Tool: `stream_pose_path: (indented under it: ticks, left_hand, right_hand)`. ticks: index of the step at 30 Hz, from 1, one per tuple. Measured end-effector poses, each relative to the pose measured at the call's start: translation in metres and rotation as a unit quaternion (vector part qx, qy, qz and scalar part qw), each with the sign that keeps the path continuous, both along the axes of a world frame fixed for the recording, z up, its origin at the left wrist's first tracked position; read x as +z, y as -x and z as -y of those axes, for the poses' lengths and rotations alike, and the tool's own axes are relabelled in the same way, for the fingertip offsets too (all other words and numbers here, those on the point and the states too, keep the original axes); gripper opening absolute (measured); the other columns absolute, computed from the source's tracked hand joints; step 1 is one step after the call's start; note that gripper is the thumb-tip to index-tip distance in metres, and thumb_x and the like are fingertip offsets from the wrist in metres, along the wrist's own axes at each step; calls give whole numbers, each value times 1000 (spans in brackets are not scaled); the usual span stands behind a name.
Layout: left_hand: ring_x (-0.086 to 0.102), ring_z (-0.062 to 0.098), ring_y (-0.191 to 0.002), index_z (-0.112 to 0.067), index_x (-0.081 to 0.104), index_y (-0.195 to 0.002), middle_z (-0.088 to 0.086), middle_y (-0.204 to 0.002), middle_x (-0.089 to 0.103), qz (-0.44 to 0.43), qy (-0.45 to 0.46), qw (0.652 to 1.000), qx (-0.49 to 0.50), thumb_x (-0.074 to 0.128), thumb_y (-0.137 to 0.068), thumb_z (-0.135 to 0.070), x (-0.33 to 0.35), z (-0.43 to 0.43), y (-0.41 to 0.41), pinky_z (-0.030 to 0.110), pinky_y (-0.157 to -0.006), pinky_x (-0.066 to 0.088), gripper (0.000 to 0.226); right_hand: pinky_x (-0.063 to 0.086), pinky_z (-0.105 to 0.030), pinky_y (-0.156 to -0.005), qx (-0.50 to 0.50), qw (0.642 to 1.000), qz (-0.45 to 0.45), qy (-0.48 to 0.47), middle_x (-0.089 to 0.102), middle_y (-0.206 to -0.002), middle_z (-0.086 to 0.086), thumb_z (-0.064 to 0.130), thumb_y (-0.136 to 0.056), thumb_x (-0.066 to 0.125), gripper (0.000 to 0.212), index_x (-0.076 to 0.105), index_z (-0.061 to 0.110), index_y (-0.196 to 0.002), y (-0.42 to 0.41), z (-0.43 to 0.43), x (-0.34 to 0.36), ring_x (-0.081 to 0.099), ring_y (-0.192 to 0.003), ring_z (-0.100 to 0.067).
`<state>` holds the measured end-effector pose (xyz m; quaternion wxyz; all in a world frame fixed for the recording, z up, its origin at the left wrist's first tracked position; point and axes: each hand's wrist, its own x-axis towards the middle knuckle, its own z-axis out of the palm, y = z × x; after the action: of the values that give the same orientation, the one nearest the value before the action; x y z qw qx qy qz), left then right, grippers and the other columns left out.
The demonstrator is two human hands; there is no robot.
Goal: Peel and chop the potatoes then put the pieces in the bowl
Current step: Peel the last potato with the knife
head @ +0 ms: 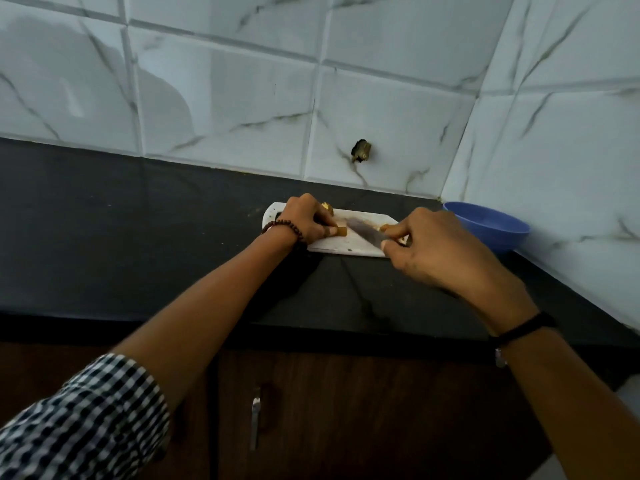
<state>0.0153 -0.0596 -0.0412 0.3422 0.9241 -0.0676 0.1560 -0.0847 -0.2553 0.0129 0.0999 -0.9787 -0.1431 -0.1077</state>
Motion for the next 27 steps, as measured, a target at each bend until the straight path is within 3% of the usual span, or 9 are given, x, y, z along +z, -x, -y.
stream_pose_path:
  ticks: [5,10,14,18,21,24,27]
  left_hand:
    - [61,10,-96,-15,77,-96,0,-103,72,-10,6,1000,-2,78,-77,-27,-1,-4,-4,19,-89,44,22]
    - [62,7,-85,-14,77,-91,0,-92,74,7,1,1000,9,79,-77,-21,-3,-5,-6,16,-82,45,15]
    - [60,4,-82,-14,77,-90,0,-90,74,15,-8,1000,7,78,-77,-18,-3,-5,-6,15,-81,44,14]
    - [61,5,-82,-15,78,-88,0,-89,74,22,-14,1000,10,79,-76,-20,-4,-6,-8,14,-79,44,13]
    - [63,7,-86,-14,79,-89,0,-89,74,32,-13,999,15,79,-76,-20,-4,-5,-7,13,-79,43,14]
    - [64,10,-92,-12,79,-91,2,-91,75,35,-12,999,20,78,-77,-21,-5,-5,-7,14,-81,44,16]
    - [65,11,-93,-12,78,-93,3,-94,75,36,-9,999,23,77,-79,-22,-6,-5,-6,15,-82,44,18]
  right_hand:
    - [36,-20,-50,-1,998,34,-61,61,-84,-2,29,-98,56,25,71,16,-113,-21,-14,-28,56,-65,-9]
    - [58,-43,-72,7,994,48,-95,65,-93,-9,28,-98,54,32,68,10,-119,-33,-25,-42,64,-78,-22]
    - [56,-43,-77,11,995,45,-83,63,-91,-10,27,-98,53,29,70,10,-113,-35,-29,-44,61,-82,-27]
    - [43,-30,-61,-3,998,30,-60,58,-94,-11,26,-99,53,24,67,7,-101,-36,-36,-40,53,-78,-23]
    - [29,-26,-51,-1,999,28,-38,52,-91,-9,20,-98,55,15,55,11,-86,-29,-43,-39,47,-75,-21]
    - [35,-29,-63,2,999,30,-16,46,-99,-8,19,-99,55,9,57,10,-98,-18,-44,-41,52,-88,-26]
    - [34,-28,-61,4,999,35,6,47,-100,-7,19,-98,56,10,56,10,-101,-11,-42,-36,49,-85,-23]
